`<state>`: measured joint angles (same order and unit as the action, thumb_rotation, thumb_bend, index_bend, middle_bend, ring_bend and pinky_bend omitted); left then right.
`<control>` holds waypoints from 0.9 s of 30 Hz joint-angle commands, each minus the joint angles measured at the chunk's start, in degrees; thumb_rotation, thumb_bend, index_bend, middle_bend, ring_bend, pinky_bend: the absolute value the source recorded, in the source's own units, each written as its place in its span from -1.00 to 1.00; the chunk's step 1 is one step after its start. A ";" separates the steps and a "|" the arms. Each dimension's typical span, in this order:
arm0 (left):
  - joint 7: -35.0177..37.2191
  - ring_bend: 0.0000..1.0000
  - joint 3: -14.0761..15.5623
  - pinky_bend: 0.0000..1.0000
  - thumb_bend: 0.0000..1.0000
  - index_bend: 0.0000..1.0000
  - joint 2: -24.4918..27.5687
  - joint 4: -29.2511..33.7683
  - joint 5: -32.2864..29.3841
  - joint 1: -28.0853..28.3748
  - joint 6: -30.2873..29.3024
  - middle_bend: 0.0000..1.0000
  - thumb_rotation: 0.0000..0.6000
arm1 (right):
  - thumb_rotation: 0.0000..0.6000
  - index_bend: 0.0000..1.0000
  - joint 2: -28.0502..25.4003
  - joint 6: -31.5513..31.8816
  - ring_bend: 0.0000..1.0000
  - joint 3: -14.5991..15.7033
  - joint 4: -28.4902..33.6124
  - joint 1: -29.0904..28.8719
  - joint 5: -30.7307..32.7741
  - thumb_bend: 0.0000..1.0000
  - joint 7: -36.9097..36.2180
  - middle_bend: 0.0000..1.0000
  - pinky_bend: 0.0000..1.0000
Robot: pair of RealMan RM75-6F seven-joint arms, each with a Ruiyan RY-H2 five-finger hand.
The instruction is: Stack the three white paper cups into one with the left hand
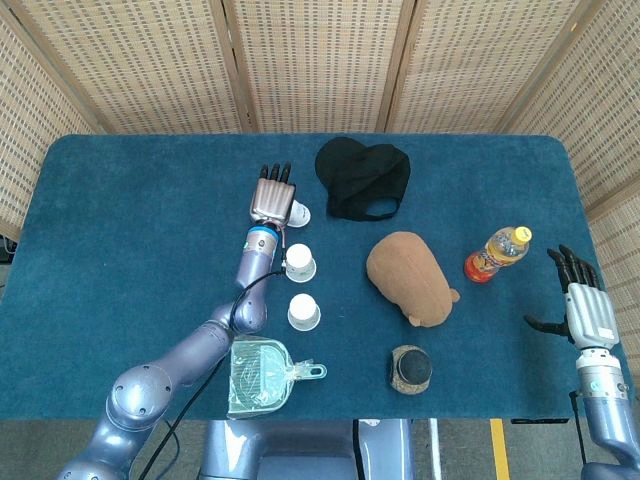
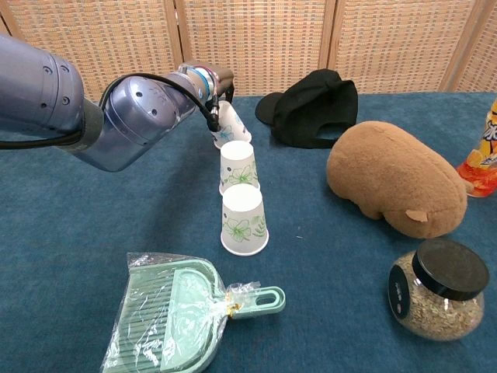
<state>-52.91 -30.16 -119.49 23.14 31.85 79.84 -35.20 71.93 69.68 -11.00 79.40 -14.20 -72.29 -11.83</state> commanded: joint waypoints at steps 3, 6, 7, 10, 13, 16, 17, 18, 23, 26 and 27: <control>1.78 -1.00 -0.21 -0.88 -0.29 0.16 2.80 4.25 1.07 -0.71 -1.03 -1.00 1.00 | 1.00 -0.81 0.00 -0.06 -1.00 -0.05 -0.06 -0.01 0.08 -0.79 -0.10 -1.00 -1.00; 2.36 -1.00 0.05 -0.88 -0.30 0.11 5.04 7.97 1.58 -1.69 -1.55 -1.00 1.00 | 1.00 -0.81 -0.01 -0.02 -1.00 -0.04 -0.06 0.00 0.02 -0.79 -0.17 -1.00 -1.00; 2.47 -1.00 0.19 -0.88 -0.30 0.10 5.86 9.28 1.74 -2.07 -1.74 -1.00 1.00 | 1.00 -0.81 -0.01 -0.02 -1.00 -0.04 -0.06 0.00 0.01 -0.79 -0.19 -1.00 -1.00; 2.45 -1.00 1.22 -0.88 -0.30 0.07 11.04 17.66 2.46 -4.48 -3.25 -1.00 1.00 | 1.00 -0.81 0.00 0.05 -1.00 0.01 -0.02 0.00 -0.12 -0.79 -0.11 -1.00 -1.00; 1.16 -1.00 2.77 -0.88 -0.31 0.05 19.33 30.92 2.06 -8.07 -5.59 -1.00 1.00 | 1.00 -0.81 0.06 0.20 -1.00 0.12 0.18 -0.03 -0.37 -0.79 0.25 -1.00 -1.00; -0.25 -1.00 4.22 -0.88 -0.32 0.03 25.12 40.22 0.17 -10.03 -7.32 -1.00 1.00 | 1.00 -0.81 0.16 0.13 -1.00 0.18 0.28 -0.11 -0.39 -0.79 0.54 -1.00 -1.00; -0.49 -1.00 4.68 -0.88 -0.32 0.02 26.76 42.79 -0.15 -10.51 -8.04 -1.00 1.00 | 1.00 -0.81 0.20 0.10 -1.00 0.23 0.33 -0.15 -0.44 -0.79 0.65 -1.00 -1.00; -0.66 -1.00 5.35 -0.88 -0.32 0.02 28.85 46.03 -0.48 -11.16 -8.89 -1.00 1.00 | 1.00 -0.81 0.23 0.13 -1.00 0.29 0.42 -0.19 -0.56 -0.79 0.84 -1.00 -1.00; 0.23 -1.00 7.66 -0.88 -0.32 0.00 35.57 56.46 -0.59 -13.39 -10.81 -1.00 1.00 | 1.00 -0.81 0.32 0.62 -1.00 0.43 0.82 -0.17 -1.00 -0.79 1.40 -1.00 -1.00; 1.06 -1.00 9.82 -0.88 -0.32 -0.01 40.75 63.57 0.99 -15.11 -12.21 -1.00 1.00 | 1.00 -0.81 0.40 0.87 -1.00 0.47 1.07 -0.15 -1.10 -0.79 1.79 -1.00 -1.00; 1.36 -1.00 10.32 -0.88 -0.32 -0.01 41.87 65.01 1.43 -15.42 -12.47 -1.00 1.00 | 1.00 -0.81 0.41 0.91 -1.00 0.46 1.11 -0.14 -1.07 -0.79 1.85 -1.00 -1.00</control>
<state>-52.23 -22.45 -82.58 82.68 32.27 66.82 -45.59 72.33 70.58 -10.54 80.50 -14.35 -73.37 -9.99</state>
